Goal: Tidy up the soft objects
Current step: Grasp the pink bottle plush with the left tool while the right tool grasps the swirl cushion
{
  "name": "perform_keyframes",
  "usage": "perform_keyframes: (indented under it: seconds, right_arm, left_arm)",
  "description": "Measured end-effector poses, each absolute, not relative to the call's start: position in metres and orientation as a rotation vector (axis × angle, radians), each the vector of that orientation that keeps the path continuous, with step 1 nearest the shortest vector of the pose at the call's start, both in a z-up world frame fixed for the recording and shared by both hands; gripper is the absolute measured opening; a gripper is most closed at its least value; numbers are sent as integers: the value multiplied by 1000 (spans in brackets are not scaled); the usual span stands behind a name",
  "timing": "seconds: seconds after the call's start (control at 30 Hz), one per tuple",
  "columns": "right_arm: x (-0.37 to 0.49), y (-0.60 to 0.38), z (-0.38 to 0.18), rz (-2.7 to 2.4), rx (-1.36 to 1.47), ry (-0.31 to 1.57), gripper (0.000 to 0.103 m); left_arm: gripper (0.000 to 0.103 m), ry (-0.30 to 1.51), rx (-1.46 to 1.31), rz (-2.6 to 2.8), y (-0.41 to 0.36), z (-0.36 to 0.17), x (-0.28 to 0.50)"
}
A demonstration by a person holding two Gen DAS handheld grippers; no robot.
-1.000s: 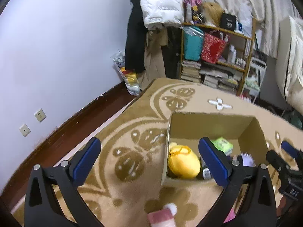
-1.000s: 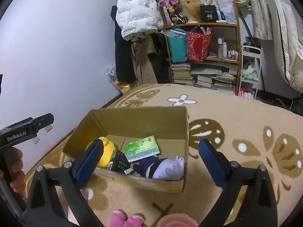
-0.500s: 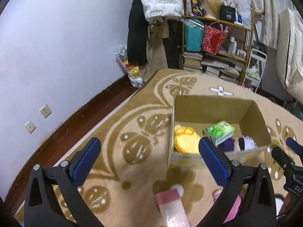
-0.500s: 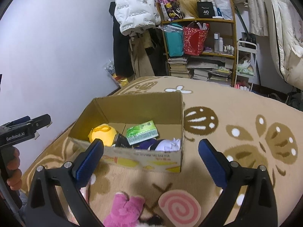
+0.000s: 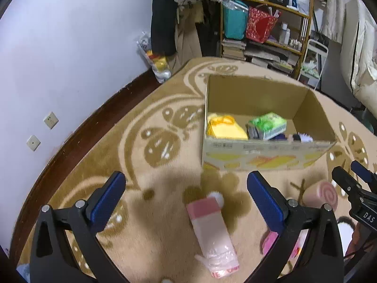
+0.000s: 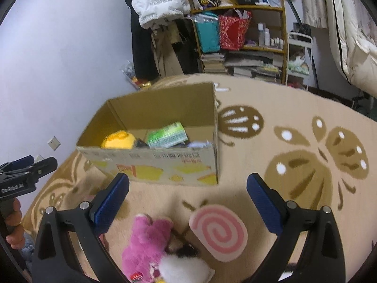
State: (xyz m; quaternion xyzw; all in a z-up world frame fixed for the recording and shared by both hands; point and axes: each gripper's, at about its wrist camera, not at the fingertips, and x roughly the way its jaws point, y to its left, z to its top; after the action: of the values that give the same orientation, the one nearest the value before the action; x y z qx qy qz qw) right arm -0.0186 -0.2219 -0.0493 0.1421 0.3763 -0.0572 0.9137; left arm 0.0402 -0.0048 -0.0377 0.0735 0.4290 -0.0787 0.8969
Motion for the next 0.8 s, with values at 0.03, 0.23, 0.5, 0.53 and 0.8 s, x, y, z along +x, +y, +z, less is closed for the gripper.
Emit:
perform_keyframes:
  seconds: [0.03, 0.23, 0.5, 0.53, 0.8]
  right_arm:
    - [-20, -222, -53, -121, 294, 789, 103]
    - [-22, -226, -72, -148, 292, 865, 103]
    - [-20, -234, -98, -187, 318, 951, 103]
    - [-19, -233, -100, -187, 318, 963, 103]
    - [-17, -232, -113, -185, 330, 1012, 103]
  left_arm:
    - [102, 896, 163, -162, -6, -42, 39]
    - [102, 953, 210, -164, -15, -63, 37]
    - [102, 1069, 242, -155, -17, -98, 42]
    - [102, 1076, 244, -155, -17, -100, 42]
    - [102, 1191, 273, -146, -18, -134, 47]
